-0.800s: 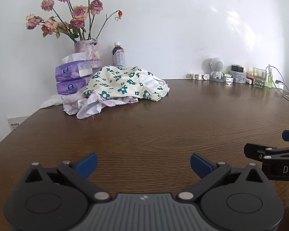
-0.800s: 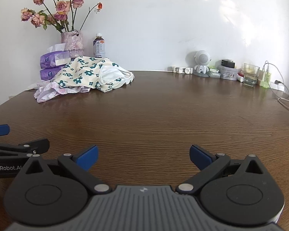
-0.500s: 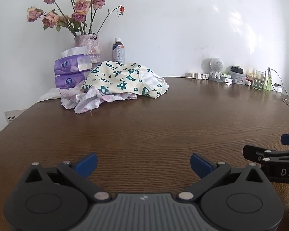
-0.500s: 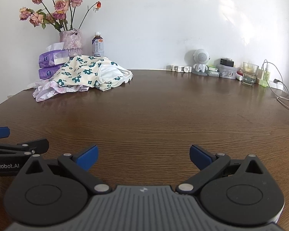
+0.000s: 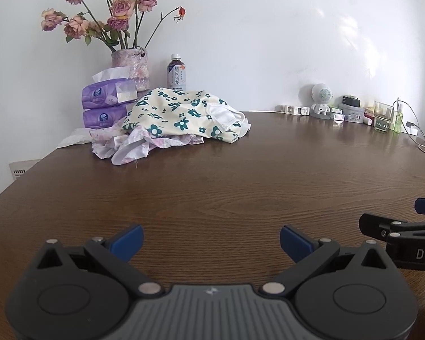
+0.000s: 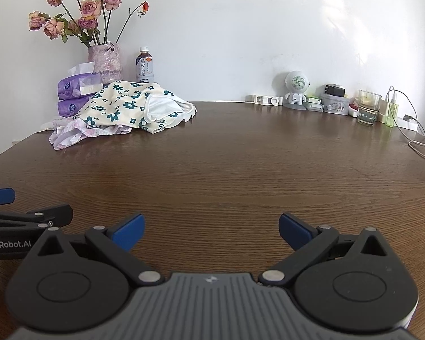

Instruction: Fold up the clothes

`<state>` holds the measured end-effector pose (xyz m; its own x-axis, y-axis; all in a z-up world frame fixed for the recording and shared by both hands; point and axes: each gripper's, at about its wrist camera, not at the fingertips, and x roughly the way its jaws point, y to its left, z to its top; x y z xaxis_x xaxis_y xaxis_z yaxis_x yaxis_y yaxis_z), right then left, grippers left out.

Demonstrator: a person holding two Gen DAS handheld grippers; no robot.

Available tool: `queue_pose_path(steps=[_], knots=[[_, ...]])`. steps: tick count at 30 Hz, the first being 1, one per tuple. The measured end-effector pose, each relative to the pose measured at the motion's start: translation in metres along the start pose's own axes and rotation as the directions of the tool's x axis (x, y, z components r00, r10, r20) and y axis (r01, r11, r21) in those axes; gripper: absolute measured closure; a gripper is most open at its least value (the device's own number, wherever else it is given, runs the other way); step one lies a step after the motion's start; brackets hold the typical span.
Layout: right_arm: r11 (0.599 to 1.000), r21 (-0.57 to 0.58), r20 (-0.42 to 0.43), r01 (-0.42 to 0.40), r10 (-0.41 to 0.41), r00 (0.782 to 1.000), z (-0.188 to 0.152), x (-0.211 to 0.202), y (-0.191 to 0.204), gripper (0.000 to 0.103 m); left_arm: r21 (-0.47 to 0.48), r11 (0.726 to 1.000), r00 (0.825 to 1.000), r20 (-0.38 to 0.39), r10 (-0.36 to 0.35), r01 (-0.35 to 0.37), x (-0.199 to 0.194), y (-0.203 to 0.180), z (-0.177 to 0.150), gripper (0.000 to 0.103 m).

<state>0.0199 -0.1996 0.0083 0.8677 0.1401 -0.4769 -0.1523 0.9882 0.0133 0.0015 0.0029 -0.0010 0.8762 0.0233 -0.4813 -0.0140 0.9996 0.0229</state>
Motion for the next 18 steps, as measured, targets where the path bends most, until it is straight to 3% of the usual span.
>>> queue_pose_path(steps=[18], knots=[[1.000,0.012,0.008,-0.003,0.003,1.000,-0.0007,0.0000,0.0016,0.000,-0.002,1.000,1.000,0.002,0.024,-0.024,-0.0009,-0.0022,0.0004,0.000]])
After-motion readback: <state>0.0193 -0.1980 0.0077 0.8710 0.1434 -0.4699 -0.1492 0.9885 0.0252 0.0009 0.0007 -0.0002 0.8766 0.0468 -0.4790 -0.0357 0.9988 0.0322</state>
